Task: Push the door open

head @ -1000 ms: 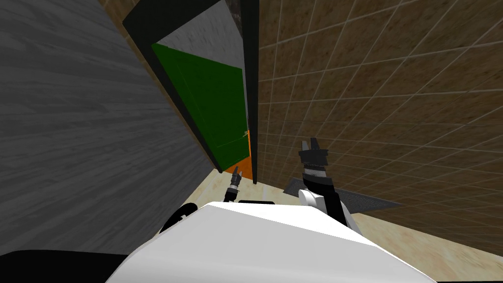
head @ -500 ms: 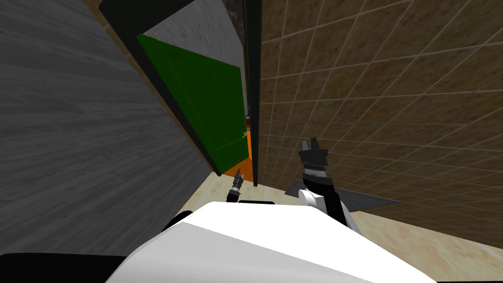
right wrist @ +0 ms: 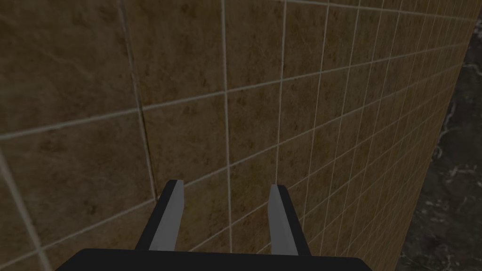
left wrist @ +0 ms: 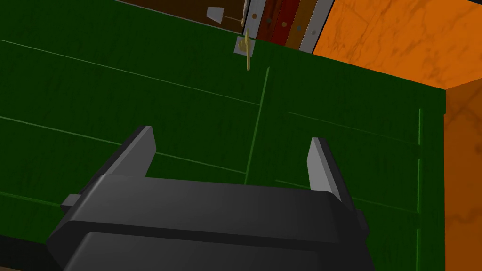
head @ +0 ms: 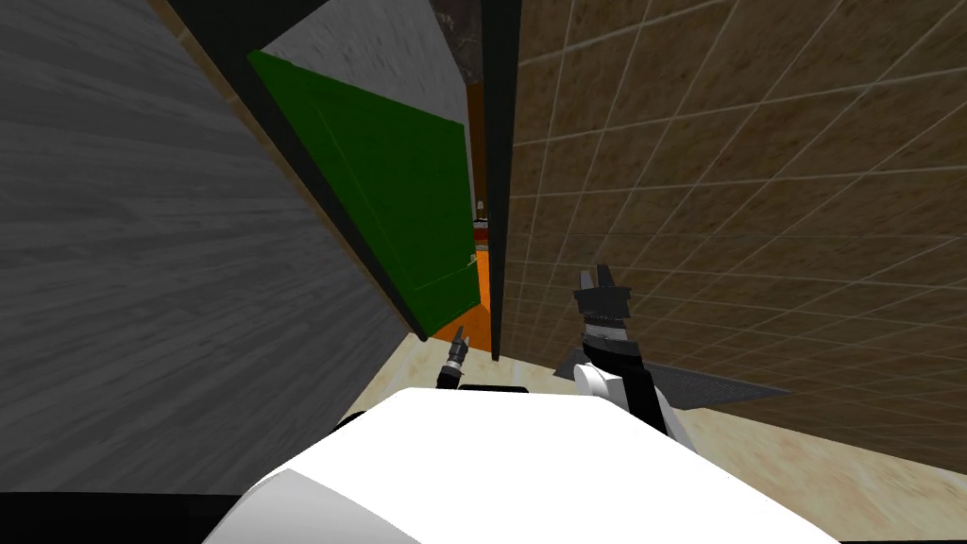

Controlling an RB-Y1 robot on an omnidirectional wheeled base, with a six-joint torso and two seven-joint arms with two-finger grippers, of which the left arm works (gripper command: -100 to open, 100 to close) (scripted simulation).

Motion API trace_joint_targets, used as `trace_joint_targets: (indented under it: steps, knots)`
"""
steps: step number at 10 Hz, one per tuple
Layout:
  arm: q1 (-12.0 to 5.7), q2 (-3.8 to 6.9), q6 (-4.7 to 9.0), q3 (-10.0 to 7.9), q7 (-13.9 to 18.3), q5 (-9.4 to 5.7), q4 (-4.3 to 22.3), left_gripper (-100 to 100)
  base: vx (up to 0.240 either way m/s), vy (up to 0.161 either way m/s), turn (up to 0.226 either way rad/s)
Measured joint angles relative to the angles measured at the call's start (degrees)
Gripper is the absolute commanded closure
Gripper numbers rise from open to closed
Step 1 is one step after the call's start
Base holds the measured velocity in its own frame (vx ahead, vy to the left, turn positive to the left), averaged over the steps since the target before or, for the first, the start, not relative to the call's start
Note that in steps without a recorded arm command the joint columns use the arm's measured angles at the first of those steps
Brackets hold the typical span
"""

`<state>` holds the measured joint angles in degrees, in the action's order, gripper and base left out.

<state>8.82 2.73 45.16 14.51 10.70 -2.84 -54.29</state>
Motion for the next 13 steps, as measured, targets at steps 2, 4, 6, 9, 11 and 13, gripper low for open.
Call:
trace_joint_targets:
  steps: [2, 4, 6, 9, 11, 13]
  knots:
    - [-0.73, 0.29, 0.39, -0.93, -0.28, -0.08, 0.92, -100, 0.020, 0.220, 0.059]
    - [-1.40, 0.67, 1.01, -2.08, -0.70, -0.14, 2.02, -100, 0.033, 0.213, 0.057]
    - [-2.32, 1.14, 1.63, -3.43, -1.05, -0.25, 3.35, -100, 0.081, 0.185, 0.047]
    - [-3.63, 1.72, 2.39, -5.53, -1.66, -0.40, 5.00, -100, 0.112, 0.172, 0.041]
    - [-5.38, 2.10, 3.66, -7.23, -2.06, -0.59, 7.69, -100, 0.104, 0.210, 0.029]
    - [-6.54, 2.18, 4.83, -9.21, -2.83, -0.69, 9.62, -100, 0.162, 0.164, 0.015]
